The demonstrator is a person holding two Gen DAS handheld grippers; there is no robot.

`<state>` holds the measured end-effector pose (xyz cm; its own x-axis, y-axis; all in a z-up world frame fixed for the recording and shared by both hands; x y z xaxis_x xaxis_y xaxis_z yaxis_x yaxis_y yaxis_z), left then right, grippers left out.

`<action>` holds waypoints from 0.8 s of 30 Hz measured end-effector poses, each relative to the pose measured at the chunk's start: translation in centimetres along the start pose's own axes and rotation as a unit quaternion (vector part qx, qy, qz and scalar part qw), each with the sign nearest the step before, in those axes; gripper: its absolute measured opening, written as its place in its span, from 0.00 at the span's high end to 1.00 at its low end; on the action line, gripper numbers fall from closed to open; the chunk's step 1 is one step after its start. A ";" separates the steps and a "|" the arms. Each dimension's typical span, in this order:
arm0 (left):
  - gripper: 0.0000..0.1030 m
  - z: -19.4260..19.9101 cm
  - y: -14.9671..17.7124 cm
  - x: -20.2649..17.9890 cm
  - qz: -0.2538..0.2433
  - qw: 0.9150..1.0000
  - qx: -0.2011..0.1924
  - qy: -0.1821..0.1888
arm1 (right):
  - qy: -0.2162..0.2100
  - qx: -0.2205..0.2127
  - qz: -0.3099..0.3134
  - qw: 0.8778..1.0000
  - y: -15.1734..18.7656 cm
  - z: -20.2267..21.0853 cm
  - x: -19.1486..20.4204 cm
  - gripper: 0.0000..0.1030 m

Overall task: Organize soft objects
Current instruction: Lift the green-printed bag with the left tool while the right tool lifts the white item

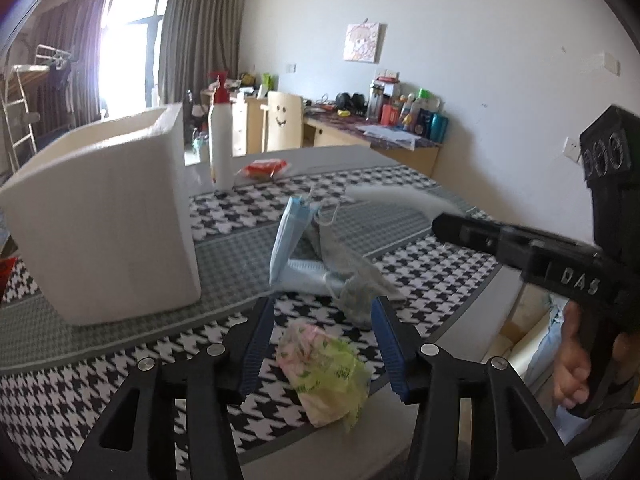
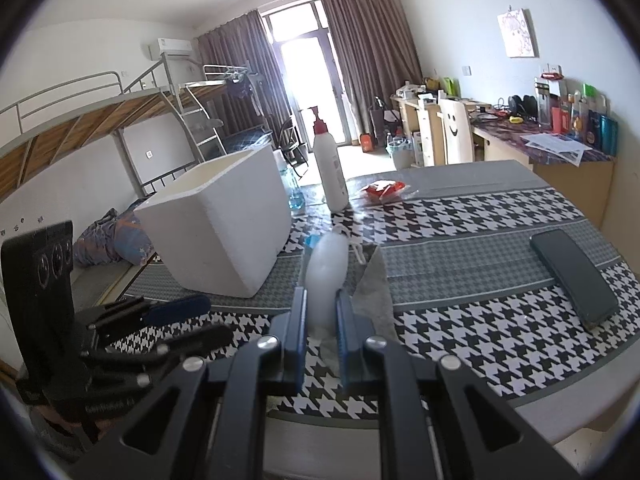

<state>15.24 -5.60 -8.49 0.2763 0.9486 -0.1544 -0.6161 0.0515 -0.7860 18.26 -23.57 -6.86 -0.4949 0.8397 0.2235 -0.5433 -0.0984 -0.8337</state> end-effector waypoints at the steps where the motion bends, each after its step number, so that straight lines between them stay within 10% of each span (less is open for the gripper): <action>1: 0.45 -0.1 0.2 -0.1 0.001 1.000 0.002 0.000 | 0.000 0.000 0.000 1.000 0.0 0.1 0.0 0.85; 10: 0.24 -1.2 2.4 -0.5 0.010 0.999 0.028 -0.020 | -0.007 0.001 -0.002 1.000 0.3 0.3 0.1 0.85; 24: 0.24 -2.9 4.1 -1.0 0.005 0.997 0.052 -0.052 | -0.008 0.002 -0.003 1.000 0.7 0.6 0.0 0.84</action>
<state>14.54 -7.18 -13.30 0.1956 0.9760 -0.0954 -0.6936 0.0689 -0.7171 17.51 -23.96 -7.15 -0.5033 0.8312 0.2362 -0.5480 -0.0957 -0.8310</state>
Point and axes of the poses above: each gripper's, at about its wrist camera, not at the fingertips, and z roughly against the way its jaws point, x to its left, y to its underside, the point moved 5 cm from there along -z, roughly the way its jaws point, and after that the axes turned 2 degrees about z, right-handed, at the moved point
